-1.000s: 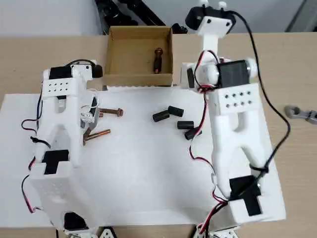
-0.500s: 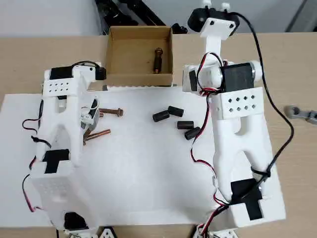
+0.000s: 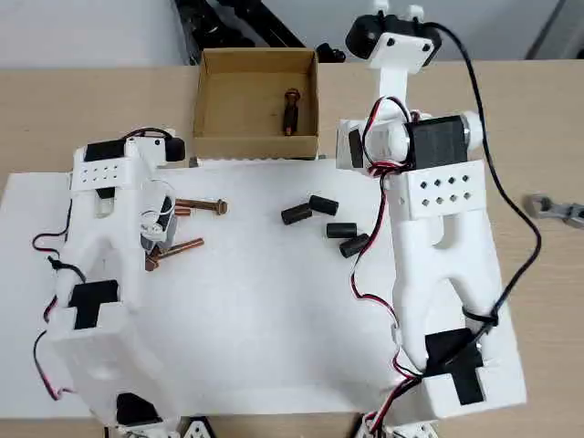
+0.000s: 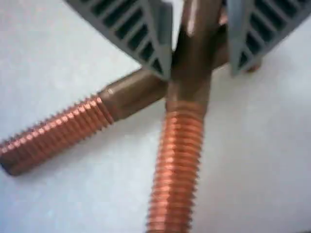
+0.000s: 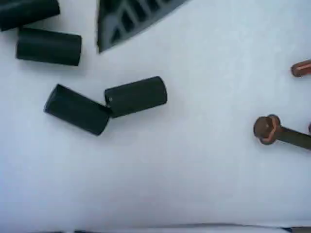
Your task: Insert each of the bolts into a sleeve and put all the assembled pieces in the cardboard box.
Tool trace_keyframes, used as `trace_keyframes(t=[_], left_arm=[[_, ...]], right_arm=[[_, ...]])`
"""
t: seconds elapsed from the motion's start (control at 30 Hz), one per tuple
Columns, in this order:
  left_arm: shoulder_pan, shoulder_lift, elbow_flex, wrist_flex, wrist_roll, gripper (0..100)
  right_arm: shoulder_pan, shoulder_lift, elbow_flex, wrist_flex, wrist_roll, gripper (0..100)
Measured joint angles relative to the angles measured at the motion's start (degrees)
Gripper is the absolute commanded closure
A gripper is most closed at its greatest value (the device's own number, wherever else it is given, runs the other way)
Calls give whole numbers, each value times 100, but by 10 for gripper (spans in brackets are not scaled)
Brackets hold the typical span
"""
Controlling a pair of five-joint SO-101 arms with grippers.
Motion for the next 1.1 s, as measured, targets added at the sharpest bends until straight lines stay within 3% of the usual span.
trace_keyframes(t=[0.17, 0.27, 0.6, 0.9, 1.1], left_arm=[[88, -18, 211, -193, 0, 938], [114, -18, 237, -220, -35, 997], [132, -18, 229, -132, -519, 994], [97, 123, -659, 730, -1398, 994], [62, 88, -1055, 809, -2338, 994]], right_arm=[[0, 0, 0, 0, 0, 809], [0, 0, 0, 0, 0, 809], [0, 0, 0, 0, 0, 809], [0, 0, 0, 0, 0, 809], [0, 0, 0, 0, 0, 809]])
